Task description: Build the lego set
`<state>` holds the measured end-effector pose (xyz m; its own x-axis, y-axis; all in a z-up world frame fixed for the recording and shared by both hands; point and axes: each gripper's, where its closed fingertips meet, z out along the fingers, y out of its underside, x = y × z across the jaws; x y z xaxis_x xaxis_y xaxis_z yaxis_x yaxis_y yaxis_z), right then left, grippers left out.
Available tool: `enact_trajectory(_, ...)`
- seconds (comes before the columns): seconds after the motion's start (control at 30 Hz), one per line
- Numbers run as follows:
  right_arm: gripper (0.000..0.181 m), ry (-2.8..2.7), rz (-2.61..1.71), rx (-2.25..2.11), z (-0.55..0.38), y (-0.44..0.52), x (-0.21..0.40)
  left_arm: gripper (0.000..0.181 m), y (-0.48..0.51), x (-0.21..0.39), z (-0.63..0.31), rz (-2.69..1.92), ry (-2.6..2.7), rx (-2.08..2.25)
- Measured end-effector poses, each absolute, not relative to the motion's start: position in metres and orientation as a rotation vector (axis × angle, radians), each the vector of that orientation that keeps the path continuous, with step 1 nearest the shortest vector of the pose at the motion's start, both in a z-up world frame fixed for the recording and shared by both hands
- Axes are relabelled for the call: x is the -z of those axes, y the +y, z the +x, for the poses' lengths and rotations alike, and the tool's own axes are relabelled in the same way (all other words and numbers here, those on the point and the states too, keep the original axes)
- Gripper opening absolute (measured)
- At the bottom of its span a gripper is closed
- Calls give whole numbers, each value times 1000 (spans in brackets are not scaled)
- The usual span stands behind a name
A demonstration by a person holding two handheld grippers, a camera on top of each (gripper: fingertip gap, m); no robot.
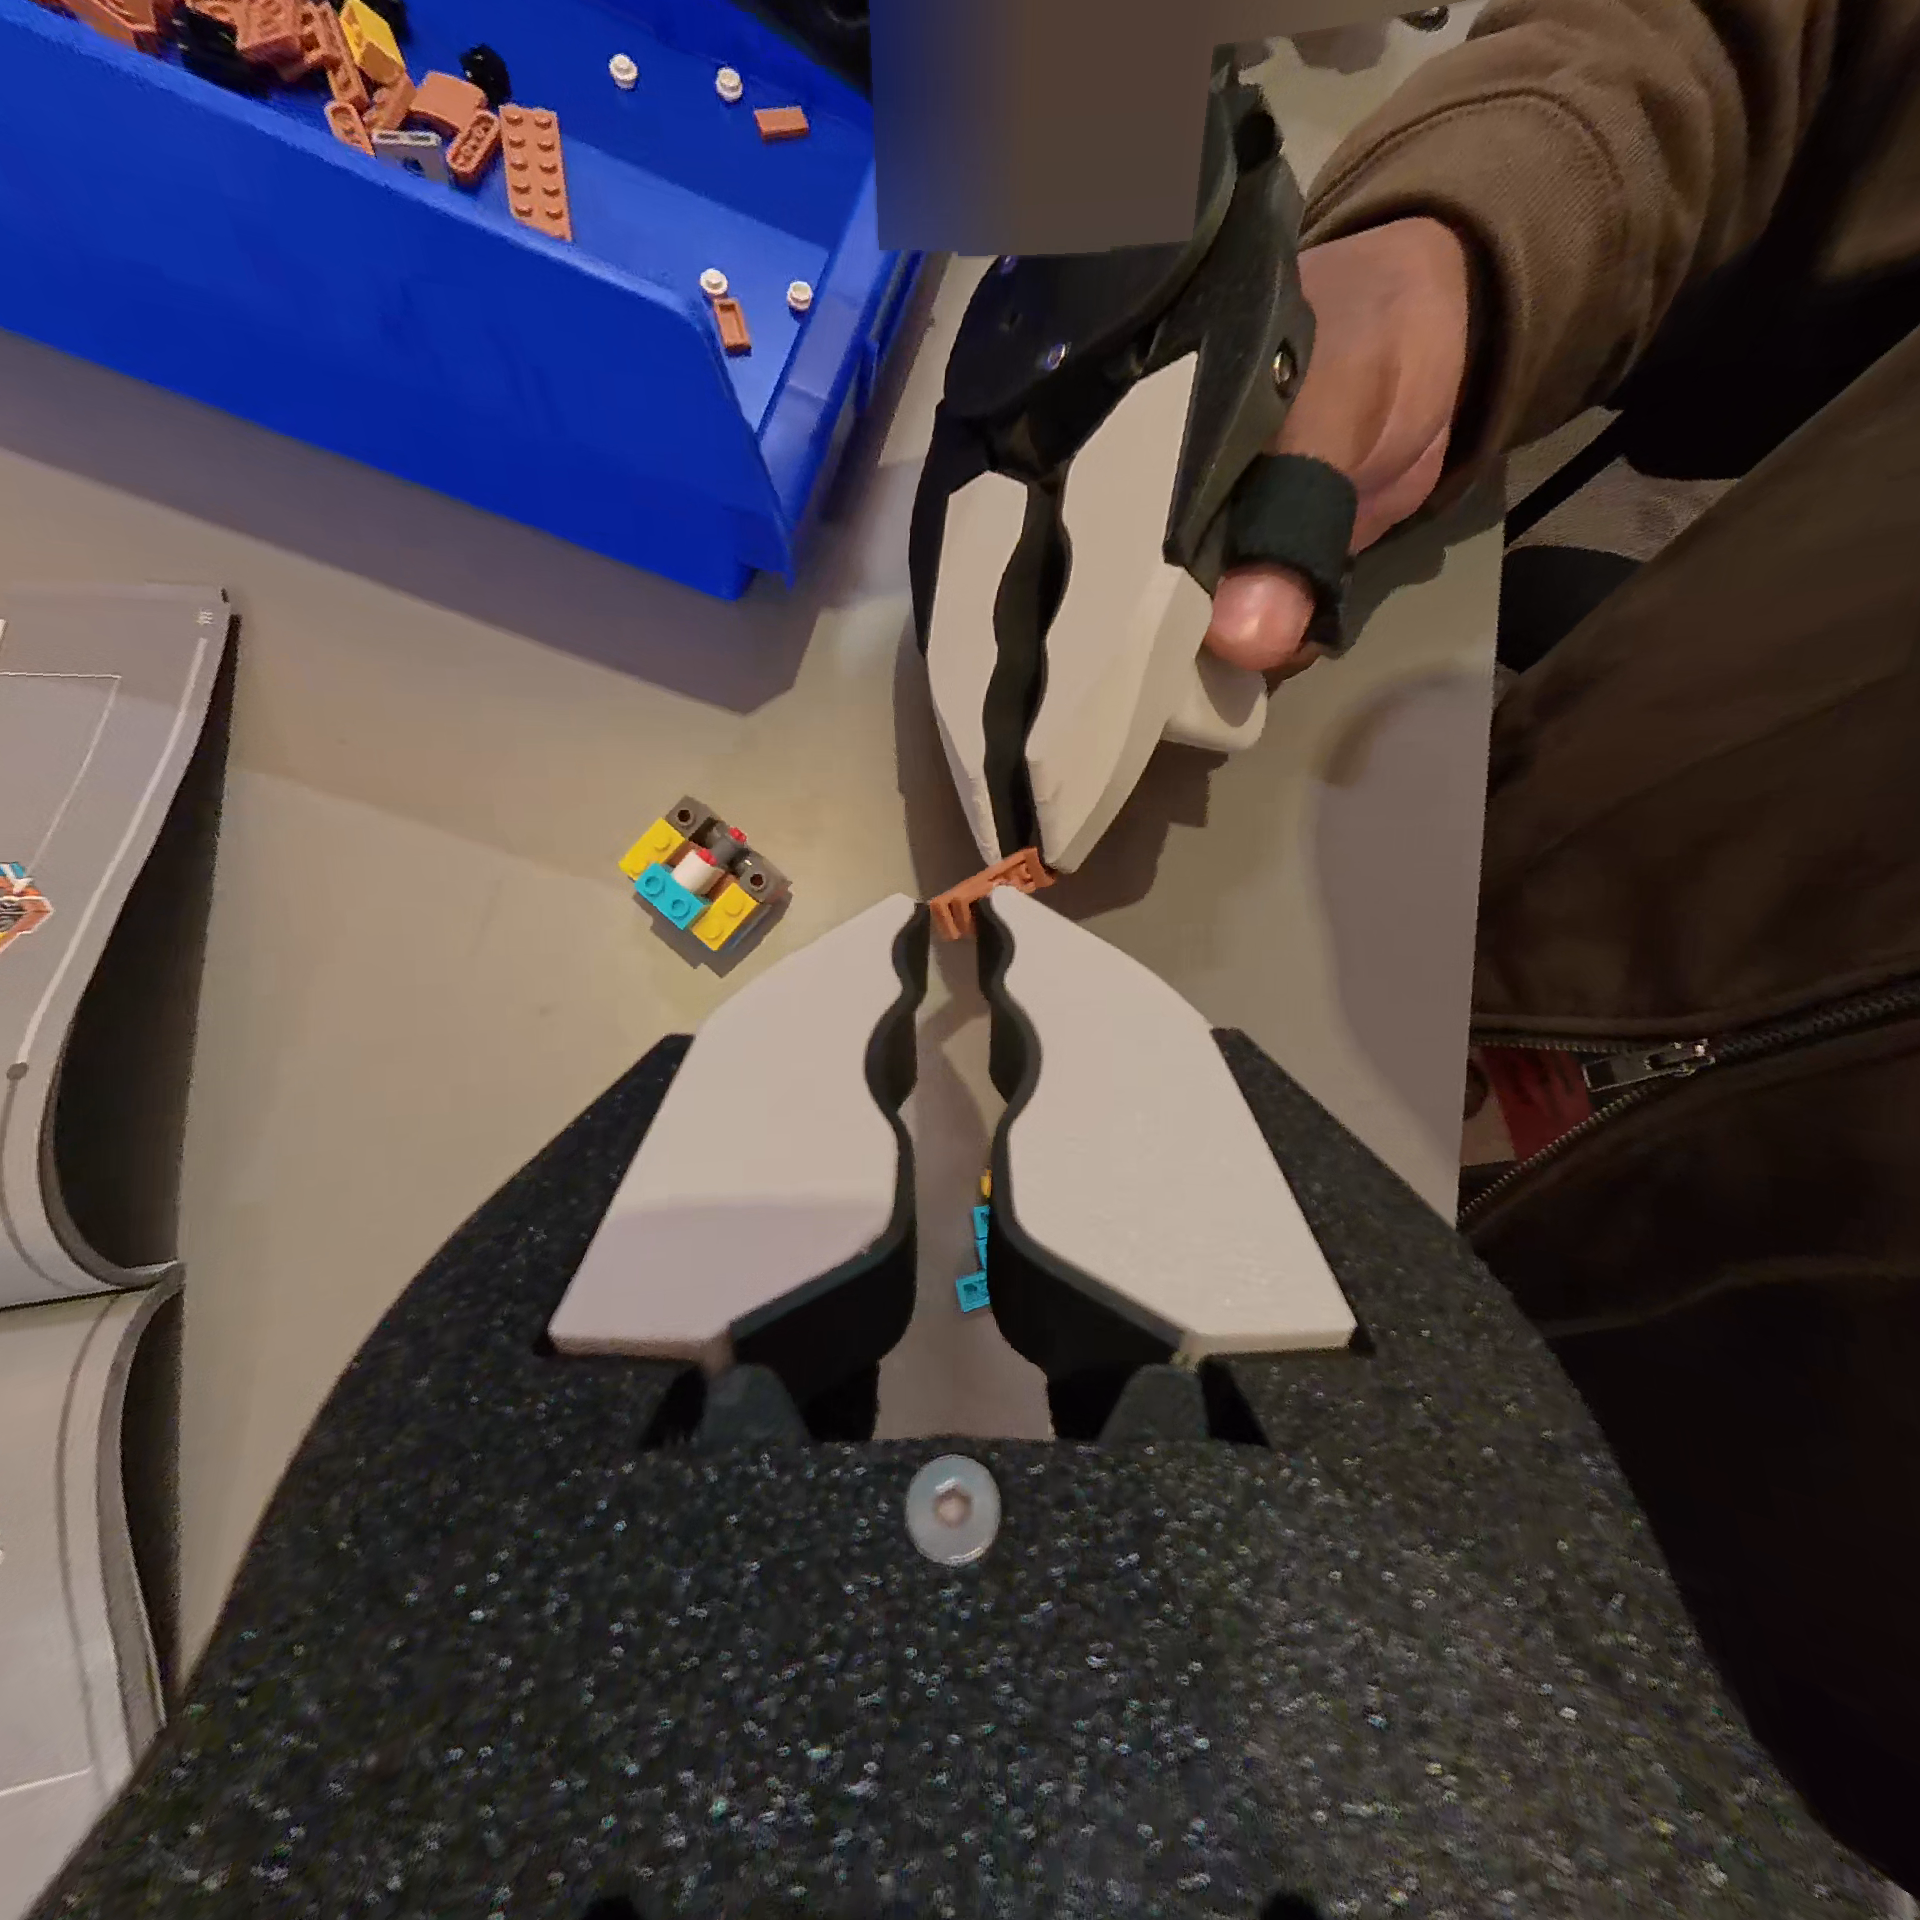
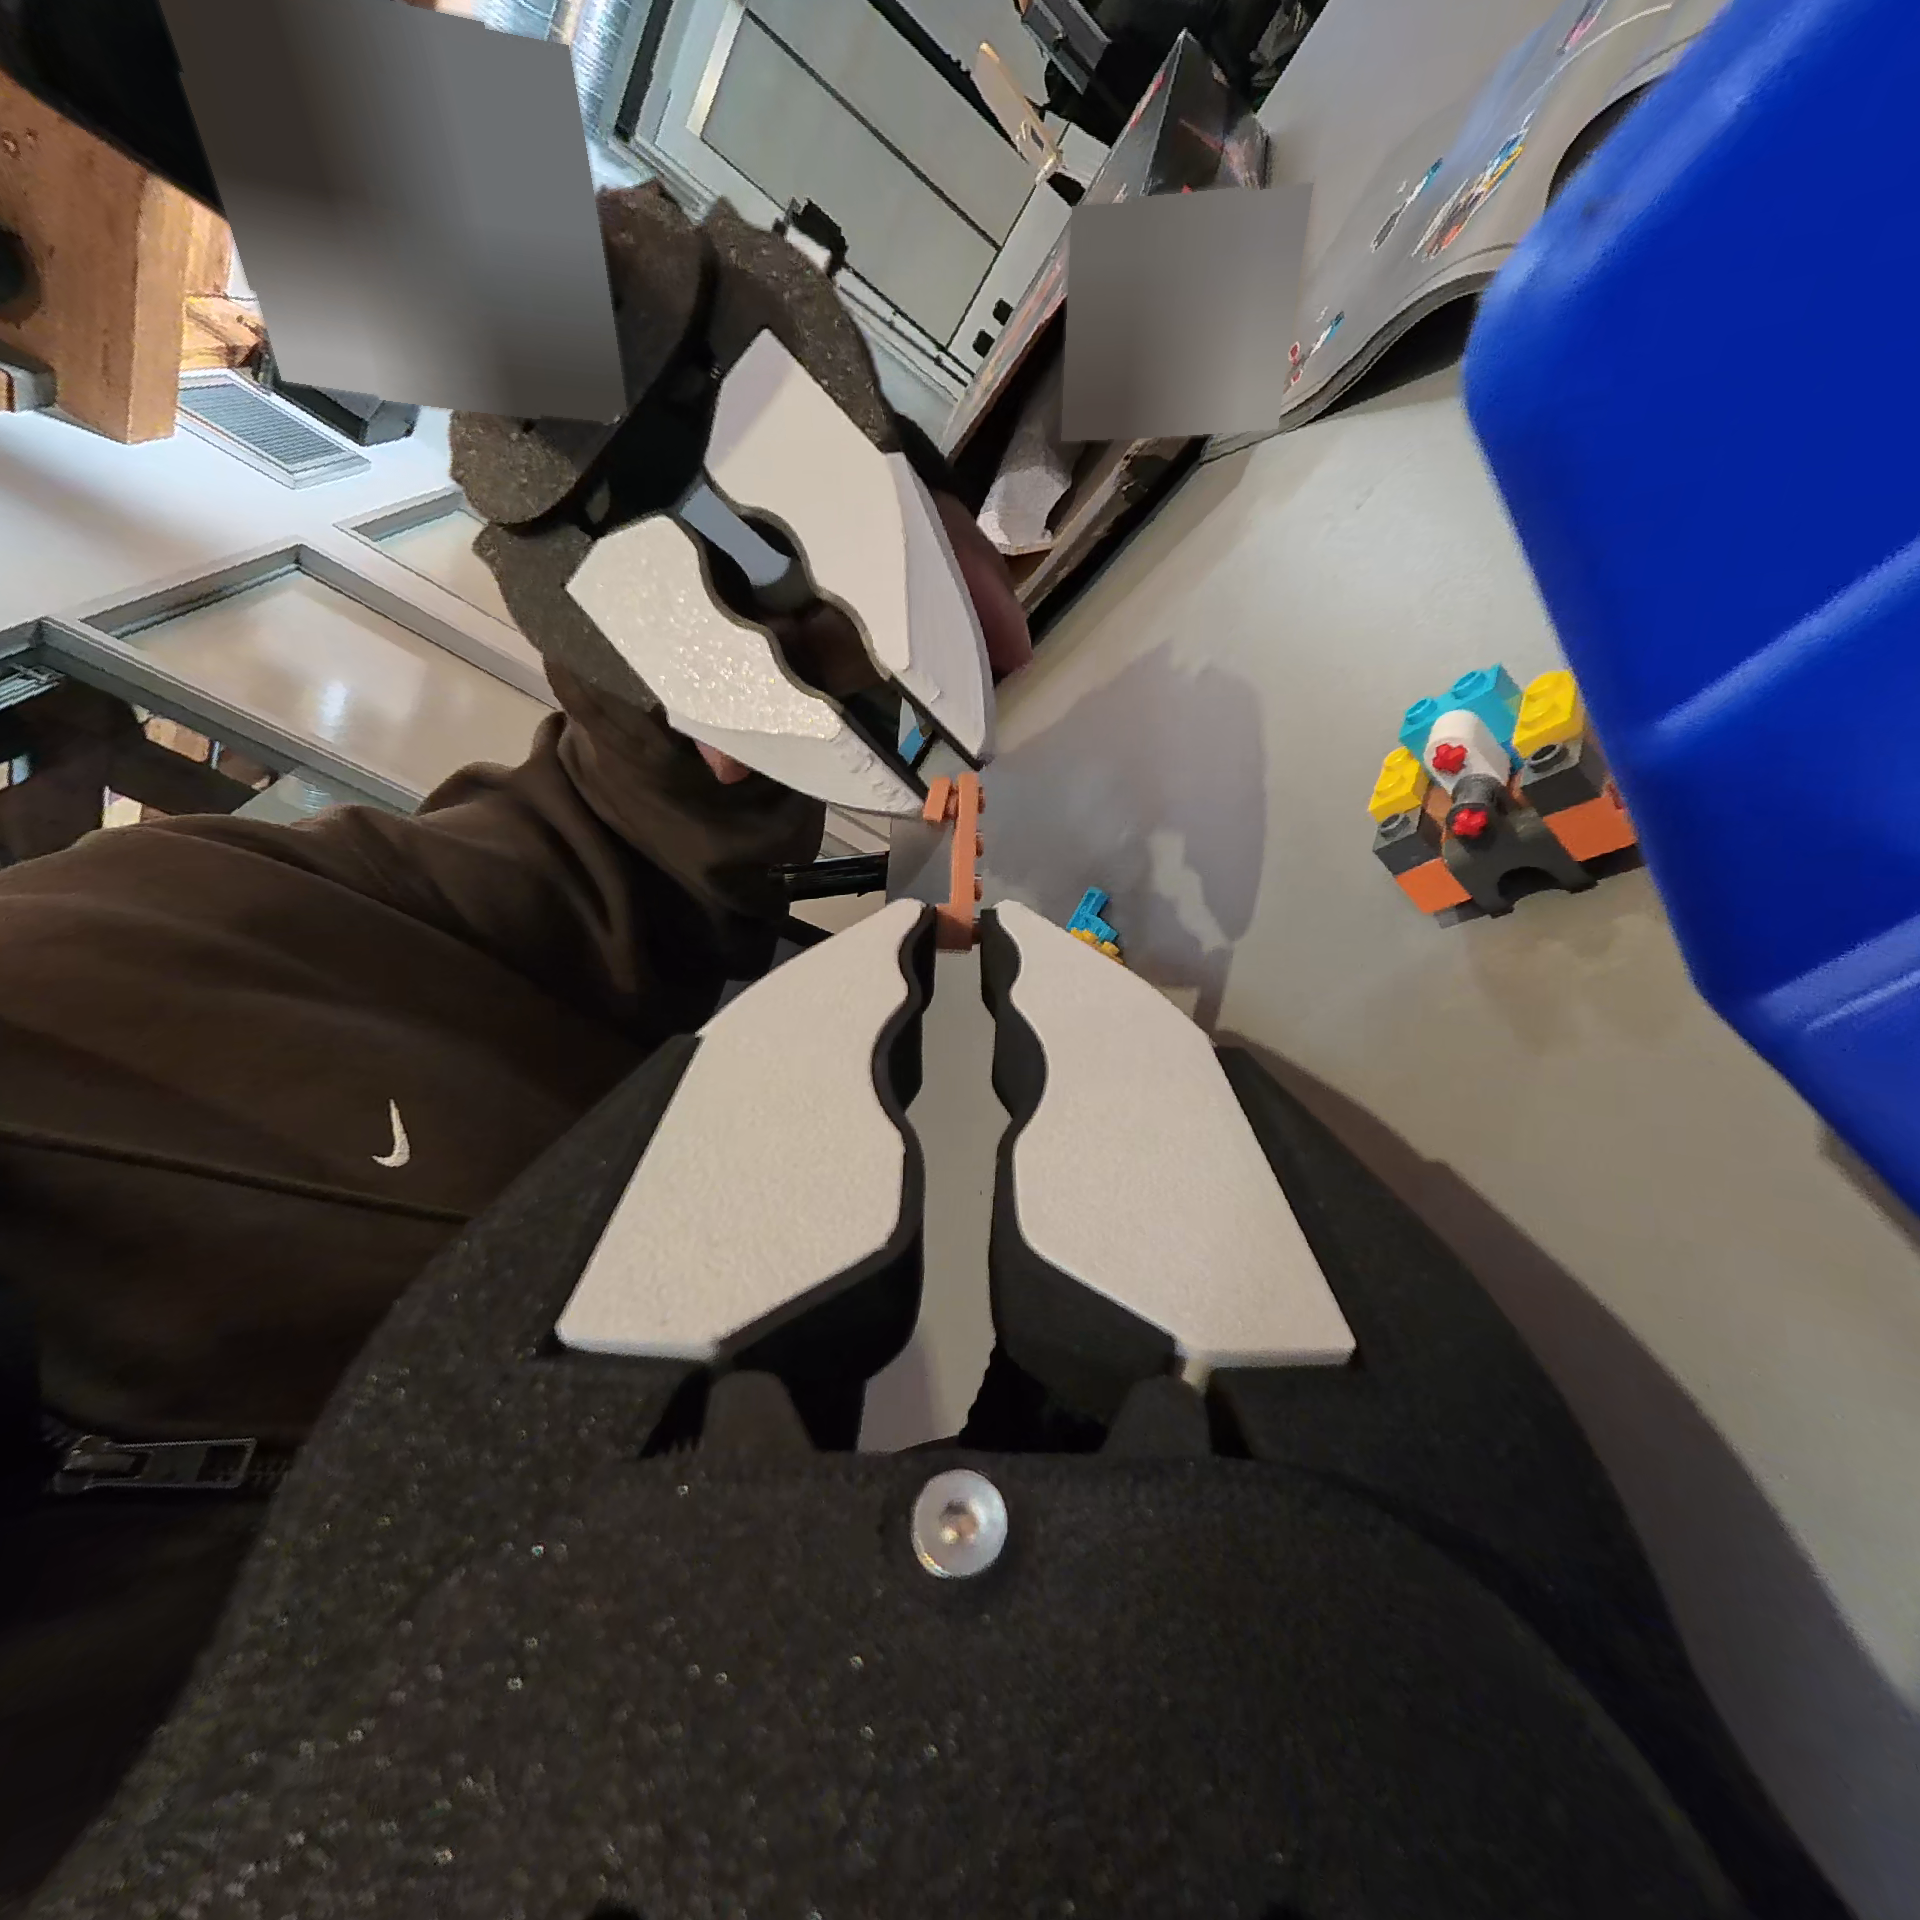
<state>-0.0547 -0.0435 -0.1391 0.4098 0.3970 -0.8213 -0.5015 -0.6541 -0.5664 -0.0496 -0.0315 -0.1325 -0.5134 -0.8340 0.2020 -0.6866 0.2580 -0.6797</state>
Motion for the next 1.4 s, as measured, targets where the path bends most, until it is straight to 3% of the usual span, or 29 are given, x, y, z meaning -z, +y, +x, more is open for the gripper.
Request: enact_trajectory(1.4, 8, 157, -1773, -1478, -54, -43, 134, 9, -30, 128, -46, -1556, 2289, 1312)
